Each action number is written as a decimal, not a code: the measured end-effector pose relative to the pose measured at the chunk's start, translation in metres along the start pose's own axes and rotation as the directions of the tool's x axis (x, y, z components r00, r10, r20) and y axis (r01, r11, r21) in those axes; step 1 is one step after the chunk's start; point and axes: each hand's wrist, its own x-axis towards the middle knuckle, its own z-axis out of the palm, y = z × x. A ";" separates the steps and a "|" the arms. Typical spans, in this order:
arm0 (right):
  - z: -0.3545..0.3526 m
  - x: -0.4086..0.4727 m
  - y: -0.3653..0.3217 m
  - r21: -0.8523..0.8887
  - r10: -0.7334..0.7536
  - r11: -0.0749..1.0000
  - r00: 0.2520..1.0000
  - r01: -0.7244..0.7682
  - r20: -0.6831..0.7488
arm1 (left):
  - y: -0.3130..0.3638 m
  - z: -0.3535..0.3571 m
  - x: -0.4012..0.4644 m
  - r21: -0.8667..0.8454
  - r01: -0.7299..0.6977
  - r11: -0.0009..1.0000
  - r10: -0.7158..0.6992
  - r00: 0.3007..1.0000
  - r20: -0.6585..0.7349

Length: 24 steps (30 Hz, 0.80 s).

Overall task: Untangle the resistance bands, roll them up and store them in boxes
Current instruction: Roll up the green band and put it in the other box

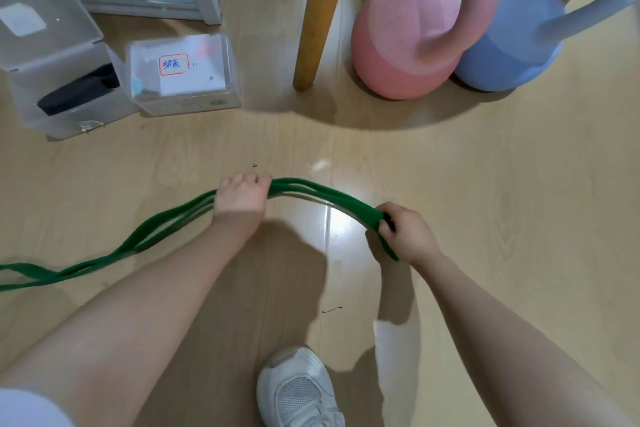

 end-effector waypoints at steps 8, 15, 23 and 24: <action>0.025 0.011 -0.049 0.213 0.121 0.966 0.986 -0.144 0.116 | -0.045 -0.029 0.025 0.060 0.122 0.991 -0.115 0.988 -0.104; 0.045 0.021 -0.130 0.588 0.002 0.804 0.989 -0.089 0.147 | -0.085 -0.055 0.044 -0.281 0.314 0.907 -0.393 0.870 -0.298; 0.072 0.028 -0.131 0.216 0.109 0.969 0.991 -0.122 0.071 | -0.057 0.048 -0.055 -0.762 0.271 0.588 -0.374 0.926 0.041; 0.073 0.027 -0.133 0.044 0.075 0.996 0.997 -0.077 0.033 | -0.062 0.054 -0.062 -0.772 0.278 0.571 -0.373 0.926 0.057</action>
